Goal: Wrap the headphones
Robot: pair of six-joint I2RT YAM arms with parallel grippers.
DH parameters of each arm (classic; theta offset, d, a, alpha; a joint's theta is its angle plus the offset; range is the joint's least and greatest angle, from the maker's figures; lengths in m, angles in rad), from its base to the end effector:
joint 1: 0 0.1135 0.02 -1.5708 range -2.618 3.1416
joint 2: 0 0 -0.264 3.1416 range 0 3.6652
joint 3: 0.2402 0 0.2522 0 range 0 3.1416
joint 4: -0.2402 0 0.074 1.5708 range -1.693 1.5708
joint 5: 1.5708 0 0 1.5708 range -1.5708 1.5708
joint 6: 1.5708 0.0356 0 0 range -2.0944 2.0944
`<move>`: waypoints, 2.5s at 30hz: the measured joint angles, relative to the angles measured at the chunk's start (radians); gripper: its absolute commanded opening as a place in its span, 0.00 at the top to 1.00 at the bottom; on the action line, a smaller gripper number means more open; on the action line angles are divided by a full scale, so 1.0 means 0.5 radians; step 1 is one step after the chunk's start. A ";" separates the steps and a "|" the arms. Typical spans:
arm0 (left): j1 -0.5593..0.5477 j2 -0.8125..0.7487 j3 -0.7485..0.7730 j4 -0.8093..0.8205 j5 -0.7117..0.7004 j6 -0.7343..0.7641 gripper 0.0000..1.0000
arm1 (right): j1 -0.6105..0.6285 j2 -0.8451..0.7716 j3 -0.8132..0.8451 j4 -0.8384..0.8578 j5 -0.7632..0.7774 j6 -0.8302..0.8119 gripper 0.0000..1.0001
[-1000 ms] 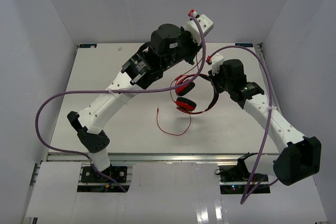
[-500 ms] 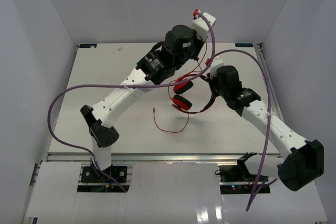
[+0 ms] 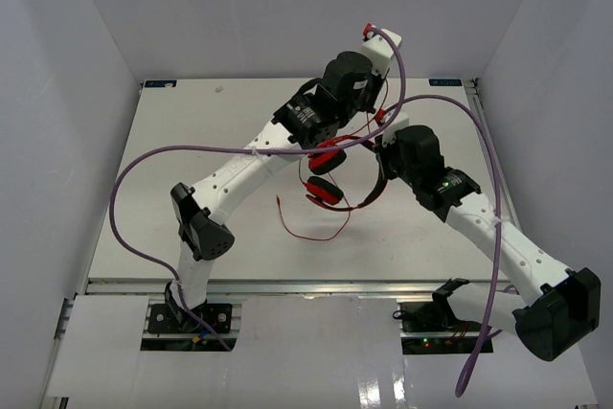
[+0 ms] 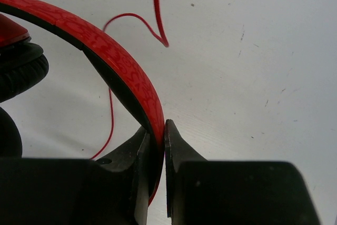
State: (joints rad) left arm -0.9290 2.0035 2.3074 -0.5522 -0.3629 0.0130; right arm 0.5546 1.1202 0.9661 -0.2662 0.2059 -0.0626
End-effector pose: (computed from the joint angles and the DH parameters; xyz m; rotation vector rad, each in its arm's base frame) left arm 0.2798 -0.3533 0.4574 0.5865 1.7169 -0.3224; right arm 0.2212 0.1284 0.3284 -0.4748 1.9258 0.1142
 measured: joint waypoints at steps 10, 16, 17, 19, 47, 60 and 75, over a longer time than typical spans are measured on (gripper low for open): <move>0.112 0.074 -0.050 -0.017 0.104 -0.139 1.00 | 0.005 -0.176 -0.001 -0.031 -0.300 0.014 0.92; 0.179 0.110 -0.088 -0.048 0.173 -0.212 1.00 | 0.005 -0.301 0.000 -0.016 -0.430 0.012 0.92; 0.181 0.122 -0.088 -0.050 0.182 -0.224 1.00 | 0.005 -0.301 0.000 -0.015 -0.440 0.012 0.92; 0.180 0.140 -0.103 -0.050 0.200 -0.241 1.00 | 0.005 -0.301 0.000 -0.016 -0.452 0.012 0.92; 0.499 -0.187 -1.320 0.266 0.552 -0.593 0.83 | -0.074 -0.390 0.143 -0.227 -1.042 -0.080 0.92; 0.574 -0.460 -1.969 0.960 1.114 -0.868 0.32 | -0.151 -0.383 0.300 -0.248 -1.383 -0.009 0.92; 0.743 -0.737 -2.857 2.163 1.475 -1.227 0.02 | -0.230 -0.370 0.429 -0.290 -1.450 0.022 0.92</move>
State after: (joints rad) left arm -0.5575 1.6349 0.8787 0.5292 0.3745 -0.6003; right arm 0.4397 0.9351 1.1804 -0.4114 -0.5190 -0.0517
